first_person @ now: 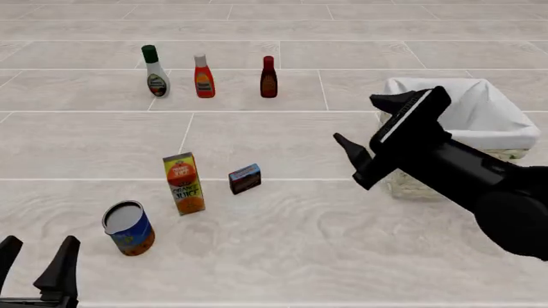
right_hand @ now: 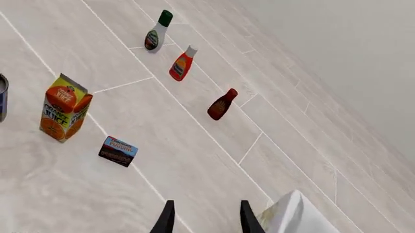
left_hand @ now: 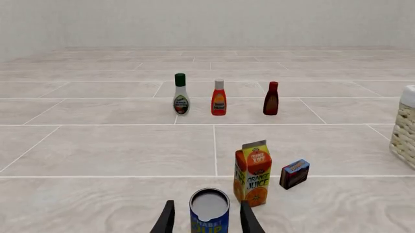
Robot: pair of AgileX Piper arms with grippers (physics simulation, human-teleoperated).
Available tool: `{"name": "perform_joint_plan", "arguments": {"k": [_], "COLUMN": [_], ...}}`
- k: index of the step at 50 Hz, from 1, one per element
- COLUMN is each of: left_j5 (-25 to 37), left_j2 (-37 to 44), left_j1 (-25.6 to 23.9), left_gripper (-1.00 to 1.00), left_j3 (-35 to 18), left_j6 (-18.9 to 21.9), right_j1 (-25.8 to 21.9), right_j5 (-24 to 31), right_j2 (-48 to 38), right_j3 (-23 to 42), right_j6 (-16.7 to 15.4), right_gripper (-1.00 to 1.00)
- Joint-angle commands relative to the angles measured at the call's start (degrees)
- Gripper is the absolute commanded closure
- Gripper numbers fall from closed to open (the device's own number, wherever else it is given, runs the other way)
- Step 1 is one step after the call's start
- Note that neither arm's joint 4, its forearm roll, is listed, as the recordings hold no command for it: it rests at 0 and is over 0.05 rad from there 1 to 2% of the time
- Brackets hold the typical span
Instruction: Pick the chocolate pudding and place it in the basket.
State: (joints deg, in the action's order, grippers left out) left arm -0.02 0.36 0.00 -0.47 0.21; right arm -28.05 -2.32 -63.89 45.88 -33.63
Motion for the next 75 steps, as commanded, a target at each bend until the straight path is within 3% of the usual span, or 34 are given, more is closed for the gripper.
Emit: {"name": "perform_joint_plan", "arguments": {"k": [1, 16, 32, 55, 67, 75], "left_j5": [0.2, 0.2, 0.2, 0.2, 0.2, 0.2], "left_j2": [-0.1, -0.2, -0.2, -0.2, -0.2, -0.2], "left_j1": [0.0, 0.0, 0.0, 0.0, 0.0, 0.0], "left_gripper": [-1.0, -1.0, -1.0, -1.0, -1.0, -1.0], "left_j3": [-0.1, -0.1, 0.0, 0.0, 0.0, 0.0], "left_j6": [0.0, 0.0, 0.0, 0.0, 0.0, 0.0], "right_j1": [-2.0, -2.0, -4.1, -9.0, -12.4, -11.9], "right_j5": [3.0, 8.5, 17.0, 27.4, 30.5, 31.5], "right_j2": [-6.7, -12.7, -21.7, -34.0, -38.1, -40.8], "right_j3": [6.1, 13.5, 23.6, 37.4, 38.8, 40.5], "right_j6": [-3.6, -7.9, -16.1, -22.3, -27.0, -30.1], "right_gripper": [-1.0, -1.0, -1.0, -1.0, -1.0, -1.0]}}
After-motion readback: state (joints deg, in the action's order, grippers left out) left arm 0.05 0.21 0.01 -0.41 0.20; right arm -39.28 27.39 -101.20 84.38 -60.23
